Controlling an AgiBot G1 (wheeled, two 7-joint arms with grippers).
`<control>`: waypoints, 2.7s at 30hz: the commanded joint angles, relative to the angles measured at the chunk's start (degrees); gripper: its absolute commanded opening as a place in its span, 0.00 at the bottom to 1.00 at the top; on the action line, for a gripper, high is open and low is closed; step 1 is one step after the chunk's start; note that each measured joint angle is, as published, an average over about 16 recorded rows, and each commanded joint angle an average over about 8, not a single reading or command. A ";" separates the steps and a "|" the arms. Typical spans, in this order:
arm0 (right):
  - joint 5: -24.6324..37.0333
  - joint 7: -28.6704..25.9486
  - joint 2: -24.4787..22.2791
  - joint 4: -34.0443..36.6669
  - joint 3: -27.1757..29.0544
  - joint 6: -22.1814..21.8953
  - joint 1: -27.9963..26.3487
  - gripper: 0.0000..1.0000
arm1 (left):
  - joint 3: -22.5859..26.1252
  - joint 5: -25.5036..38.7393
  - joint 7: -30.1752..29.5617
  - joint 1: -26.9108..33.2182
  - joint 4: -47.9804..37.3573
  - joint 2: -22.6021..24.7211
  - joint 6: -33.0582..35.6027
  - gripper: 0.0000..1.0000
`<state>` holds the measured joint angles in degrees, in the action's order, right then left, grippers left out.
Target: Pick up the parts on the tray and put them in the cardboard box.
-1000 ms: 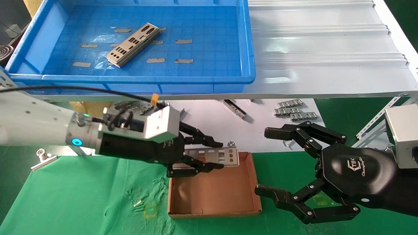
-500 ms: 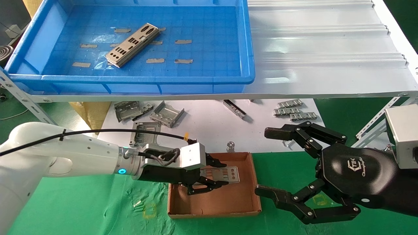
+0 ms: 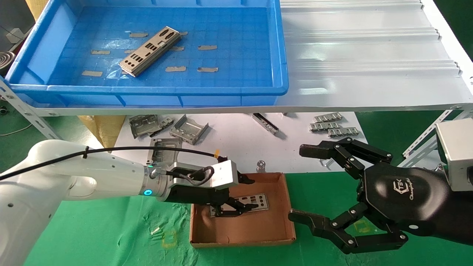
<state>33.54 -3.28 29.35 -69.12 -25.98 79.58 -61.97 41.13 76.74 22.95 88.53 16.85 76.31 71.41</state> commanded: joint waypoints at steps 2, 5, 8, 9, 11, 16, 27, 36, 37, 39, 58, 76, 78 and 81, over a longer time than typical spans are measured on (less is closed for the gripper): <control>0.00 0.00 0.00 0.00 0.00 0.00 0.00 1.00 | -0.17 -0.63 0.45 0.39 -0.65 0.17 0.36 1.00; 0.00 0.00 0.00 0.00 0.00 0.00 0.00 1.00 | -0.67 -1.91 0.58 0.73 -0.98 -0.29 2.62 1.00; 0.00 0.00 0.00 0.00 0.00 0.00 0.00 1.00 | -1.49 -3.68 0.18 0.95 -1.46 -1.09 5.90 1.00; 0.00 0.00 0.00 0.00 0.00 0.00 0.00 1.00 | -1.82 -4.33 -0.08 0.99 -1.65 -1.42 7.11 1.00; 0.00 0.00 0.00 0.00 0.00 0.00 0.00 1.00 | -2.40 -5.52 -0.66 1.02 -2.00 -1.97 9.18 1.00; -0.01 0.00 0.00 0.01 0.01 0.00 0.01 1.00 | -3.51 -7.76 -2.06 0.99 -2.82 -3.26 13.25 1.00; -0.01 0.00 -0.01 0.01 0.01 0.01 0.01 1.00 | -4.08 -8.49 -2.69 0.23 -1.24 -4.23 13.14 1.00; -0.01 0.00 -0.01 0.01 0.01 0.02 0.02 1.00 | -7.07 -12.28 -7.09 -3.60 6.90 -9.50 13.42 1.00; -0.01 0.00 -0.01 0.01 0.01 0.02 0.02 1.00 | -7.42 -12.72 -7.61 -4.06 7.87 -10.12 13.44 1.00; -0.01 0.00 -0.01 0.01 0.01 0.02 0.02 1.00 | -8.14 -13.61 -8.67 -4.98 9.84 -11.37 13.47 1.00; -0.01 0.00 -0.01 0.01 0.01 0.02 0.02 1.00 | -14.98 -22.20 -18.77 -13.85 28.76 -23.45 13.80 1.00; -0.01 0.00 -0.01 0.01 0.01 0.02 0.02 1.00 | -21.46 -30.32 -28.33 -22.25 46.67 -34.87 14.11 1.00; -0.01 0.00 -0.01 0.01 0.01 0.02 0.02 1.00 | -22.19 -31.23 -29.41 -23.19 48.69 -36.16 14.15 1.00; -0.01 0.00 -0.01 0.01 0.01 0.02 0.02 1.00 | -23.27 -32.58 -30.99 -24.59 51.66 -38.06 14.20 1.00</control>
<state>33.53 -3.27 29.34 -69.11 -25.97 79.60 -61.95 17.95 44.28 -7.91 64.06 68.25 38.42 85.60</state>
